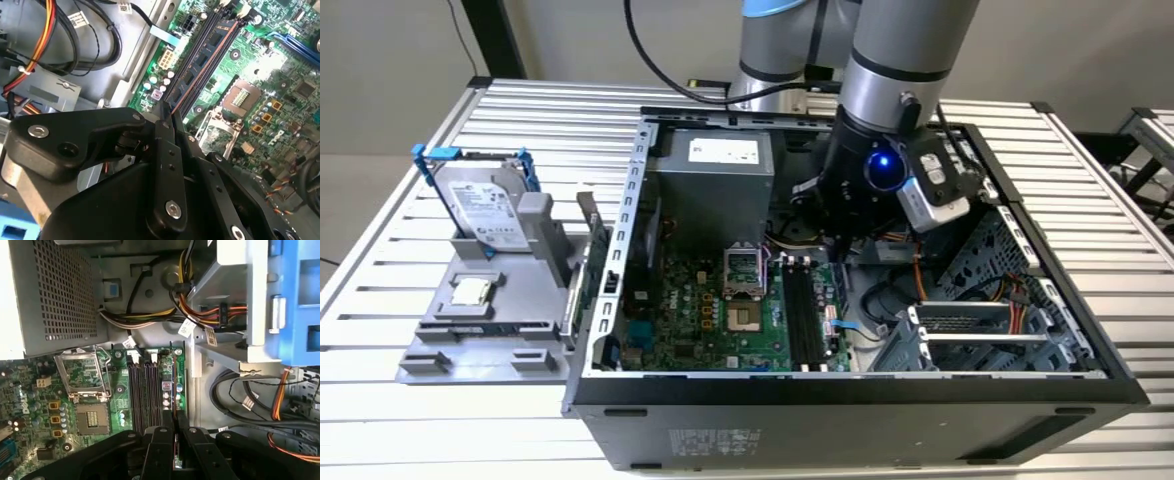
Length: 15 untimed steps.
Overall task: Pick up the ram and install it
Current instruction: 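Insert the ram into the slot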
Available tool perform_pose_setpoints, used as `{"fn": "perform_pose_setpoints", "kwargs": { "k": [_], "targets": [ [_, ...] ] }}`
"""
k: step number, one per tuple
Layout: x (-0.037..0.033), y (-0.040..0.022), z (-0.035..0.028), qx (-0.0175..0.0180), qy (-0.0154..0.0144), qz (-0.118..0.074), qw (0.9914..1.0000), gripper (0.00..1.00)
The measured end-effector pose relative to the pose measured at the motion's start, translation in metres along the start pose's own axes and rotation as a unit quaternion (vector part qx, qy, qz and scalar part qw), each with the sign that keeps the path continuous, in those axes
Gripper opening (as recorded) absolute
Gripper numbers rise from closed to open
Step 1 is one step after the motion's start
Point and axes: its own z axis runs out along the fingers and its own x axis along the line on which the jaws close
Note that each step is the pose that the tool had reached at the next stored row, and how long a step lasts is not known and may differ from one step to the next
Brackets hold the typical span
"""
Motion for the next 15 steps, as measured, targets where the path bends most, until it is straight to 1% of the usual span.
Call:
{"fn": "perform_pose_setpoints", "kwargs": {
  "k": [2, 4, 7, 9, 11, 15],
  "targets": [
    [0.0025, -0.0005, 0.0036, -0.0001, -0.0002, -0.002, 1.0, 0.0],
    [0.0073, -0.0011, 0.0066, -0.0003, -0.0005, -0.004, 0.99999, 0.0],
    [0.0124, -0.0029, 0.0109, -0.0015, -0.0007, -0.006, 0.99998, 0.0],
    [0.0132, -0.0029, 0.0144, -0.0019, -0.0008, -0.008, 0.99997, 0.0],
    [0.0132, -0.0029, 0.0166, -0.0019, -0.0008, -0.008, 0.99997, 0.0],
    [0.0133, -0.0031, 0.0168, -0.0019, -0.0007, -0.008, 0.99997, 0.0]
  ]
}}
